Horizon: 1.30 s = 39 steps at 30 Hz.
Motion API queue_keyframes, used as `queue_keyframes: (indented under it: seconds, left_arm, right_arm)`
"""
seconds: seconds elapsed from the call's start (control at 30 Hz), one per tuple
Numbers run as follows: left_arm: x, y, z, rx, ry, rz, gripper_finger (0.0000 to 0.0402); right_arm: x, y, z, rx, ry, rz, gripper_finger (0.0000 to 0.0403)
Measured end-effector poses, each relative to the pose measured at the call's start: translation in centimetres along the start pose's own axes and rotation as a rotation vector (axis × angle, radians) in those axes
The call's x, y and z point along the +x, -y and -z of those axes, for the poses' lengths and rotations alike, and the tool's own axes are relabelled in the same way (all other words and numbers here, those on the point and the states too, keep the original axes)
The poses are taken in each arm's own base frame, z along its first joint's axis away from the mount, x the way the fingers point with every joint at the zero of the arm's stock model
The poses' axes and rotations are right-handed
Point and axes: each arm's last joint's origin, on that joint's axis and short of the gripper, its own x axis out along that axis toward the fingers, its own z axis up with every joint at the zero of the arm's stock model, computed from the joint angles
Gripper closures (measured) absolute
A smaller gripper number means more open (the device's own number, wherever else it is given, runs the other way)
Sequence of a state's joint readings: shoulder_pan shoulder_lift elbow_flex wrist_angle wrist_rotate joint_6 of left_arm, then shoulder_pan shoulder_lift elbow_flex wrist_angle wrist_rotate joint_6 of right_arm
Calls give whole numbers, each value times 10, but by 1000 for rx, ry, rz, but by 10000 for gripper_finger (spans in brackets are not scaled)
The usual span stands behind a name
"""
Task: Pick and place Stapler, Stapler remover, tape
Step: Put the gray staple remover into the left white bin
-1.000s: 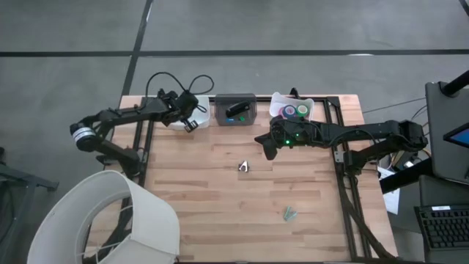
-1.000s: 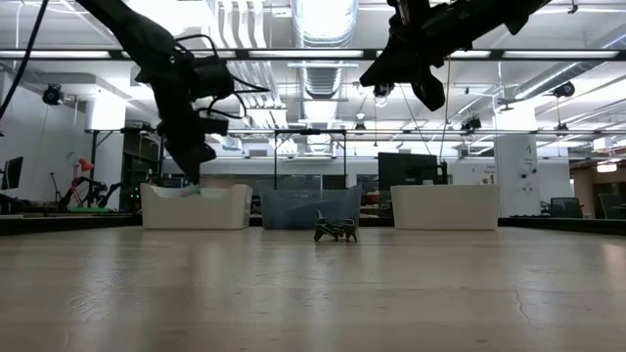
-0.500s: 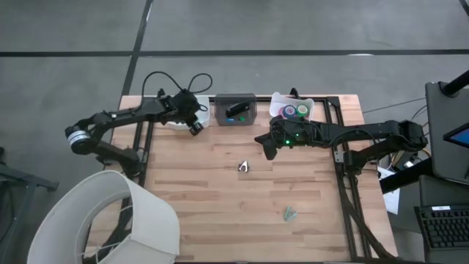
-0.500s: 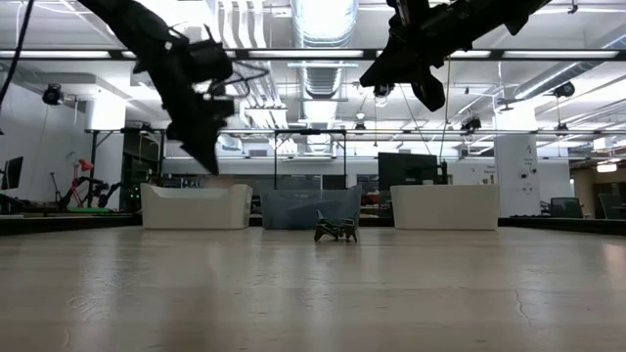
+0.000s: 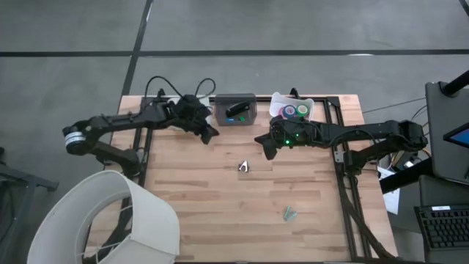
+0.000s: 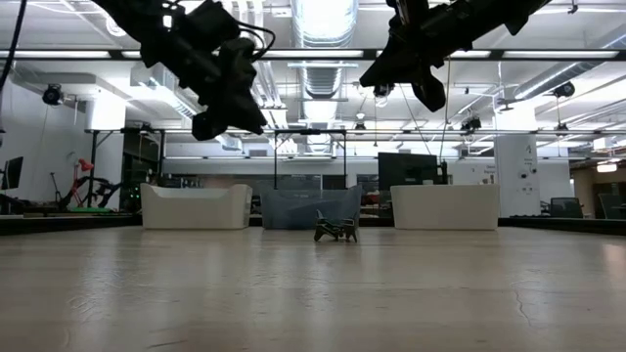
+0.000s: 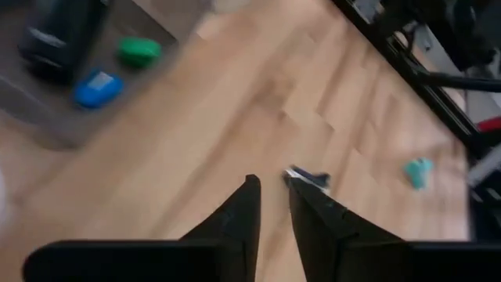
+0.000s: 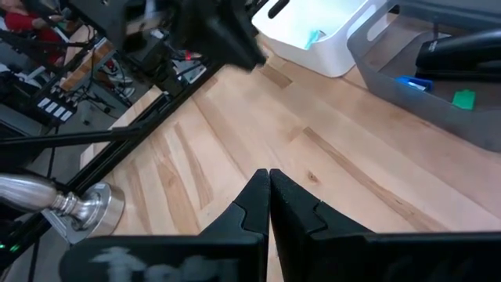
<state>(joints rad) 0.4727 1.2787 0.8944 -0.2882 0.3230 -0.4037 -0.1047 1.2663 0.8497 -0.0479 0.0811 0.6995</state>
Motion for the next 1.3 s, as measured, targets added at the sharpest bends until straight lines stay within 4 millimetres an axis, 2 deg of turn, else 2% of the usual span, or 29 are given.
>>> queue_keyframes:
  seconds: [0.13,0.33,0.47,0.67,1.0,1.2,1.3]
  left_arm:
    - [7,14,7,-35,-31,28,300]
    - [20,35,19,-58,-46,9,234]
    - [31,45,22,-50,-34,43,209]
    - [52,52,26,-104,-28,74,207]
    - [101,48,41,-134,-179,37,208]
    - [126,49,40,-137,-228,48,209]
    - [131,51,38,-120,-236,51,209]
  right_arm:
    - [0,-1,2,-3,-8,-2,394]
    - [0,-1,2,28,-13,-2,394]
    - [0,0,3,51,-24,12,394]
    - [0,5,8,96,-60,82,394]
    - [-5,-2,9,90,-52,45,394]
    - [-5,-3,10,85,-54,44,394]
    - [-5,-3,10,84,-54,44,394]
